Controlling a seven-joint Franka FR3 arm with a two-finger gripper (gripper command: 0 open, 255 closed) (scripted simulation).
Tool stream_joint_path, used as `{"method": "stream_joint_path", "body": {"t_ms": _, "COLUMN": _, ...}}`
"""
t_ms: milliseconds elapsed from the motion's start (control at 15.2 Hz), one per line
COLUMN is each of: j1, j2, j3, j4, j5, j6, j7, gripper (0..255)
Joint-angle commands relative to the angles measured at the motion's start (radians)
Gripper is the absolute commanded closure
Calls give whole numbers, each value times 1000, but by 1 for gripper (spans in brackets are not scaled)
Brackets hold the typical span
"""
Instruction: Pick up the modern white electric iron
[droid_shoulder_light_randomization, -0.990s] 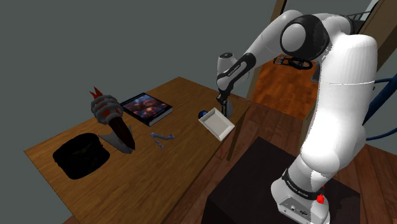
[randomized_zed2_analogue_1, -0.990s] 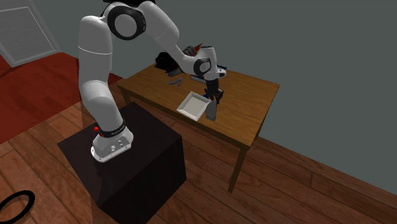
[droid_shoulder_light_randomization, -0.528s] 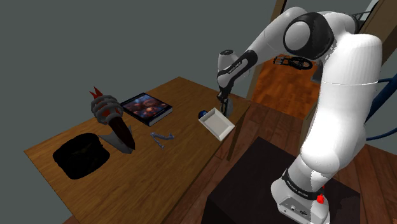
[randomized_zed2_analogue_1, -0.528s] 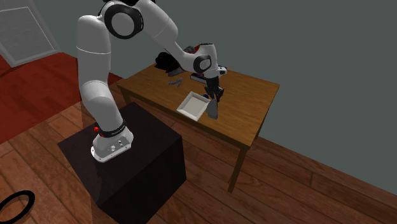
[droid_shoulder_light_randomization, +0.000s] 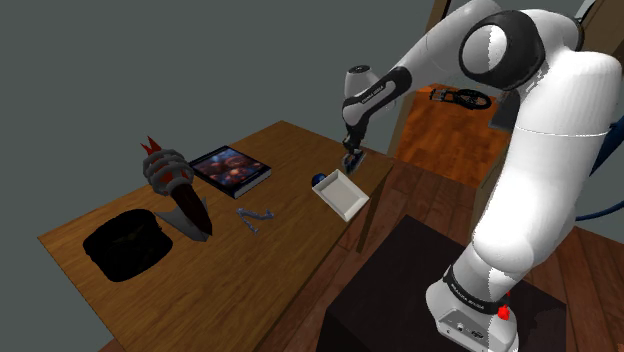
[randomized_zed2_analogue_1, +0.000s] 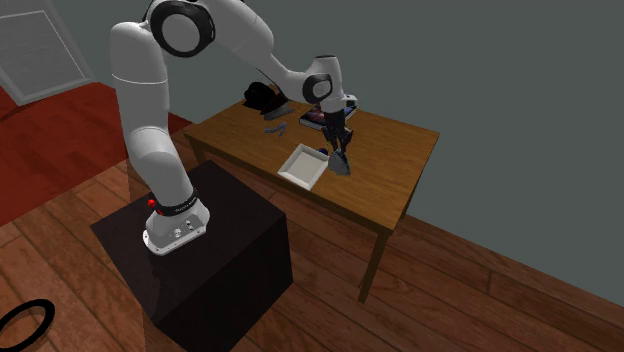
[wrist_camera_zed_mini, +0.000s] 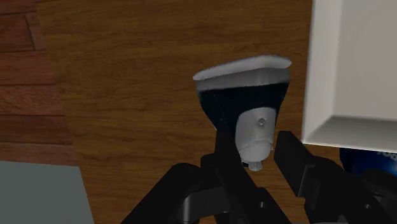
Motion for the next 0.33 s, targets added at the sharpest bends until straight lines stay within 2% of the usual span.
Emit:
{"method": "stream_joint_path", "body": {"t_ms": 0, "j1": 1, "j2": -19, "j3": 1, "j4": 5, "j5": 3, "j6": -24, "j7": -6, "gripper": 255}}
{"method": "stream_joint_path", "body": {"t_ms": 264, "j1": 2, "j2": -37, "j3": 3, "j4": 12, "j5": 7, "j6": -49, "j7": -13, "gripper": 255}}
